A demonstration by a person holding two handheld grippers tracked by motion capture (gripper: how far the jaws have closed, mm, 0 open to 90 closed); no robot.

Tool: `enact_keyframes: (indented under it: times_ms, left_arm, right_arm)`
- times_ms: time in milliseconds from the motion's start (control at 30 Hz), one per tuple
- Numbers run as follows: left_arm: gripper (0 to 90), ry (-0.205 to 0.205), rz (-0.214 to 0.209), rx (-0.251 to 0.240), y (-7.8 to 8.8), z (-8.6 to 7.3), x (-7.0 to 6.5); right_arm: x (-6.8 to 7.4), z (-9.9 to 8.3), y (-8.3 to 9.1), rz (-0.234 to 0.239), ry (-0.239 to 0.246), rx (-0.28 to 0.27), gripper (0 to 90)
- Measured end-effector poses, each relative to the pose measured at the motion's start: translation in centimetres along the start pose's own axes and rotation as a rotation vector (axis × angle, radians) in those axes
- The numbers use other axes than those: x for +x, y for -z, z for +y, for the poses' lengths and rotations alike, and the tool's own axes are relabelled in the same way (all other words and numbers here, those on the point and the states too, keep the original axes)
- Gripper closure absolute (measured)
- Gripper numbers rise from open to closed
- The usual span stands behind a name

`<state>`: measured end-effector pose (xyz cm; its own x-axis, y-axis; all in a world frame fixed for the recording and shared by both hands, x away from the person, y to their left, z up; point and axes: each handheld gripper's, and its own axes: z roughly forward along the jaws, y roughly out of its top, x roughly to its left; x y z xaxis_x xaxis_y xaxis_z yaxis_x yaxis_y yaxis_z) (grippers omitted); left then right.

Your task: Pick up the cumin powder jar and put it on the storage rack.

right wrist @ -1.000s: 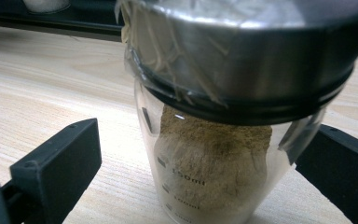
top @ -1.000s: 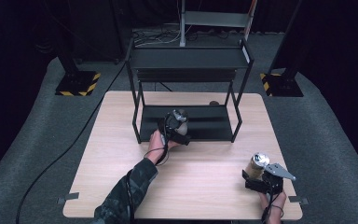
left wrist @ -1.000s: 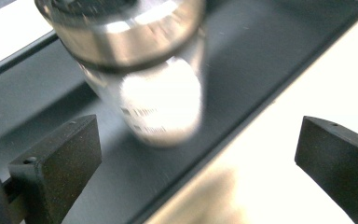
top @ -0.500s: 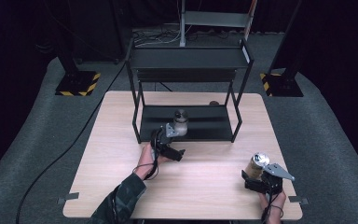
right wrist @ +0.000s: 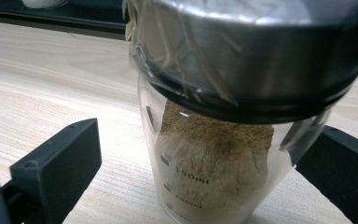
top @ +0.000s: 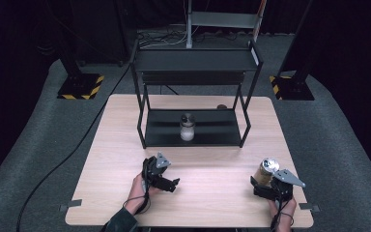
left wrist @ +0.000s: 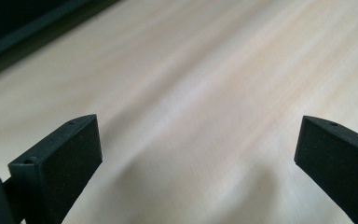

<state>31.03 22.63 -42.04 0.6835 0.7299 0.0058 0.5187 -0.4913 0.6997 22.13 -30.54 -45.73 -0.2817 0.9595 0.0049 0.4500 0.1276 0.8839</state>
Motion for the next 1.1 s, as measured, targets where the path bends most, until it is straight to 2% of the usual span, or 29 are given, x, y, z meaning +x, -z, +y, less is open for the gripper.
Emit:
enact_keyframes:
  times_ms: [167,233,400,900,1100]
  left_arm:
    - [0.2,0.032,0.031,0.011,0.8,-1.8,-0.8]
    - [0.2,0.054,0.032,0.002,1.1,-2.6,-0.8]
    - [0.2,0.063,0.055,-0.022,1.5,-3.7,-1.4]
    - [0.0,0.055,0.044,-0.027,1.5,-3.9,-1.3]
    - [0.0,0.056,0.045,-0.027,1.5,-3.9,-1.4]
  right_arm:
    - [0.1,0.1,0.0,-0.003,0.004,0.004,0.0]
    - [0.1,0.1,-0.1,-0.004,0.003,0.005,0.0]
    - [0.2,0.1,-0.1,-0.008,0.002,0.006,0.0]
    - [0.6,0.6,0.3,-0.026,-0.005,0.012,0.0]
    - [0.8,1.8,0.2,-0.024,0.037,0.021,0.0]
